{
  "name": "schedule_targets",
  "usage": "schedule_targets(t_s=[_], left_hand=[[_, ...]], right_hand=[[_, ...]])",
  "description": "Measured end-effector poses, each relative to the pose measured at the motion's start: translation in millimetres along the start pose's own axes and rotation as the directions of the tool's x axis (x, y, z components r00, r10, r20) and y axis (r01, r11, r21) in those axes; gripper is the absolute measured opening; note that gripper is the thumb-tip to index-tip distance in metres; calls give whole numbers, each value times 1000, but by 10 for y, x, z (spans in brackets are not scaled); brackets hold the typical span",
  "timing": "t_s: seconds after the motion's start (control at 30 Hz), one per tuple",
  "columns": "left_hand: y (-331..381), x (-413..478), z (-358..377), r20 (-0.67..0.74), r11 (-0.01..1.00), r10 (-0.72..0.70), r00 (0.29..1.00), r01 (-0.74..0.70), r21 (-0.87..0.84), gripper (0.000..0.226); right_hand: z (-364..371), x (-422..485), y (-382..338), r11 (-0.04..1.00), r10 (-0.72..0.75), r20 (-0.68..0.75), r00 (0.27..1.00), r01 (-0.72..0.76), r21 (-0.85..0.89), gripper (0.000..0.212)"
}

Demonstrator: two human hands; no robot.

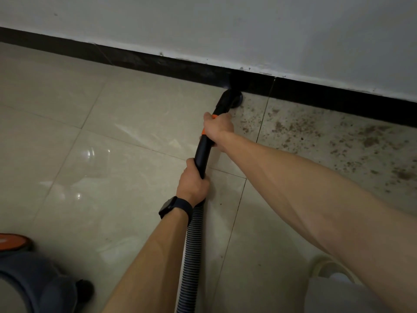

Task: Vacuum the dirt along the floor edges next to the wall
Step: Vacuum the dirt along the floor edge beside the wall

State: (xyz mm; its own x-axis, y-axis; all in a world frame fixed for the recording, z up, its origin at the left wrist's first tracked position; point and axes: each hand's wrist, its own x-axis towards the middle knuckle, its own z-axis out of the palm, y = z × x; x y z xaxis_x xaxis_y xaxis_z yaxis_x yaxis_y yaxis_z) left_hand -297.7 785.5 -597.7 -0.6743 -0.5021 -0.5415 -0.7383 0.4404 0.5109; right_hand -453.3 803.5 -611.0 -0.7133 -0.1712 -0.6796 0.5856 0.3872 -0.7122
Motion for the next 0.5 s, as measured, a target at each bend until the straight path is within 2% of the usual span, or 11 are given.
schedule_targets(t_s=[0.13,0.33,0.5], left_hand=[[34,14,49,-15,1000,12,1000,-12,-23,41],[41,-9,59,-23,999,25,999,-26,-27,43],[1,-135,1,-26,998,61,998,-61,-34,55]], right_hand=[[-46,73,-38,1000,-10,14,1000,9,28,50],[-80,76,-36,1000,-12,31,999,11,29,55],[-198,-41,-102,982,29,164,986,-59,179,34]])
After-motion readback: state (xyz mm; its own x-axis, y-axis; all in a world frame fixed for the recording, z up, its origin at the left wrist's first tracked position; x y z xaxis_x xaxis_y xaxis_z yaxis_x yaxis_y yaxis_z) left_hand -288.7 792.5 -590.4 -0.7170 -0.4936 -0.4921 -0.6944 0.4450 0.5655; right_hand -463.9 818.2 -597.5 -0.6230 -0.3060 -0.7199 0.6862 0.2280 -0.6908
